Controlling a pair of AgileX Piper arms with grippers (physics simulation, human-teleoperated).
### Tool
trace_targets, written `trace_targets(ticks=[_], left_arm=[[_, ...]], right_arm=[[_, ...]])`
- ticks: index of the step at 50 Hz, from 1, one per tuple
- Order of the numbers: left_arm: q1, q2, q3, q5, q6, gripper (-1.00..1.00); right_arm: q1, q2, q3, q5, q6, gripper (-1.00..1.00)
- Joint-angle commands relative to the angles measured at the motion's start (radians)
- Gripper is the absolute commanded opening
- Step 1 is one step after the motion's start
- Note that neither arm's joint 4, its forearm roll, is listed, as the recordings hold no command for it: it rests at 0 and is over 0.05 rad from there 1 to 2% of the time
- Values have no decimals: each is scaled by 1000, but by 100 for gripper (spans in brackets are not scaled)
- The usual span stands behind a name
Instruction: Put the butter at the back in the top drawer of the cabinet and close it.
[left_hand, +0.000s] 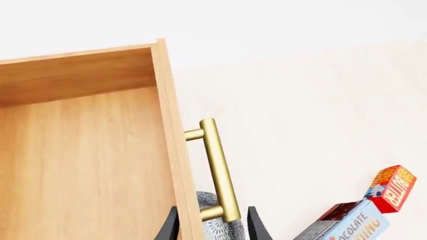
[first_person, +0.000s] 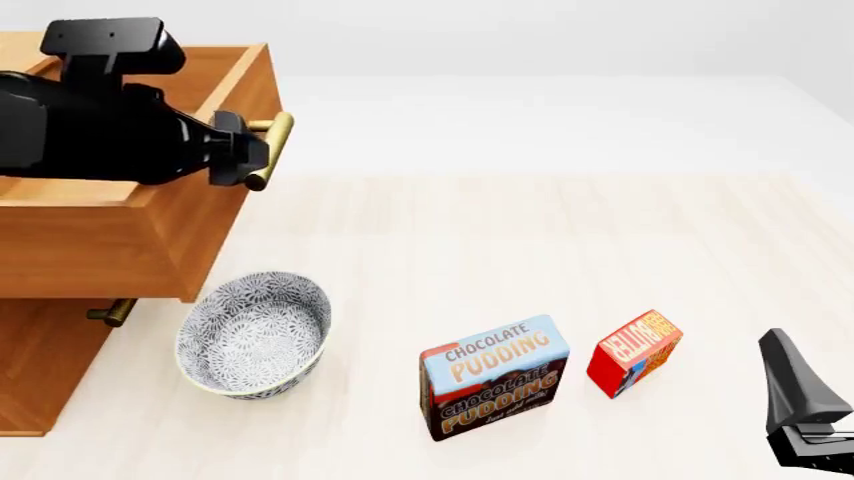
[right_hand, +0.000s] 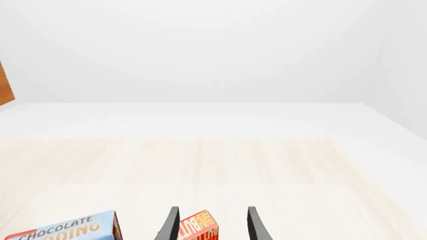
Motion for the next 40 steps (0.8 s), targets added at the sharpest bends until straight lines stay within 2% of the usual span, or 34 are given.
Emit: trace_targets(ticks=[1, 18, 40], left_arm=[[-45, 71, 3, 55, 93, 100], [-13, -7, -94, 188, 164, 100], [5, -71, -143, 269, 209, 100]], right_arm=[[0, 0, 0, 0, 0, 100], [0, 0, 0, 0, 0, 100], [0, 0, 0, 0, 0, 100]])
